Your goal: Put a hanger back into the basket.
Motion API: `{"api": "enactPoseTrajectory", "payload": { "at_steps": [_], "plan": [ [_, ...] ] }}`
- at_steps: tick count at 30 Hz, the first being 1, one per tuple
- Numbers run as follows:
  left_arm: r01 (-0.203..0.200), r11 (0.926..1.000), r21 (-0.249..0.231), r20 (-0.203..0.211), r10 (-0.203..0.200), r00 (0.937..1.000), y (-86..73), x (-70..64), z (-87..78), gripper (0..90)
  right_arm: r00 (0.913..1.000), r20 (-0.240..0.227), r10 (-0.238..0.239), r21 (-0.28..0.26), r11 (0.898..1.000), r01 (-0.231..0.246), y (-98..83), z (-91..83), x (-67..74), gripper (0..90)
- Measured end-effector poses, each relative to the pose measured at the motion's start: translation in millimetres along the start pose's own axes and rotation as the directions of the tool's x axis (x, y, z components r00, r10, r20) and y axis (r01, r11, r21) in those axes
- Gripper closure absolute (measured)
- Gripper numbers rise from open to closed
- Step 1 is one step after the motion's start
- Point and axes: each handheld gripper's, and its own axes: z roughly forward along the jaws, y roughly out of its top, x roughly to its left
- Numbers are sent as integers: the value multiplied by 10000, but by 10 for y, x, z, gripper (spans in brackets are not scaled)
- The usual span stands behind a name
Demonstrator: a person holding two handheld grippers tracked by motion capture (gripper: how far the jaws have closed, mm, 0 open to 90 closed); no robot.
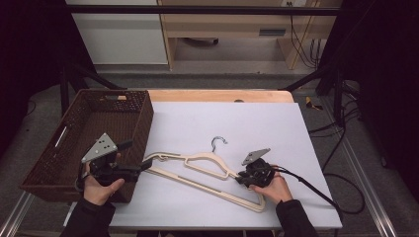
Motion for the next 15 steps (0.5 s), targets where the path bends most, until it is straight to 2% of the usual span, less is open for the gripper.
{"api": "enactPoseTrajectory", "payload": {
  "at_steps": [5, 6, 7, 9, 10, 15],
  "plan": [
    [-9, 10000, 28, 8, 9, 10000, 1, -14, 15, 55, 9998, 108, -155, -140, 9998, 156, -2, -22, -7, 784],
    [-24, 10000, 51, 7, 24, 10000, 1, -19, 20, 55, 9999, 151, 17, -203, 9998, -14, 2, -25, 3, 784],
    [-49, 10000, 72, 5, 48, 10000, 1, -23, 23, 55, 9999, 133, -81, -202, 9998, 84, 5, -43, -3, 786],
    [-66, 9999, 103, 31, 65, 10000, 1, -32, 32, 55, 9999, 40, 115, -292, 9995, -114, 14, -67, 11, 789],
    [-82, 9999, 121, 30, 82, 10000, 1, -36, 36, 55, 10000, 56, 1, -296, 9996, 1, 15, -81, 4, 791],
    [-102, 9997, 216, 70, 101, 9999, 7, -76, 67, 55, 10000, 28, 7, -535, 9986, -5, 21, -131, 24, 796]
  ]
}}
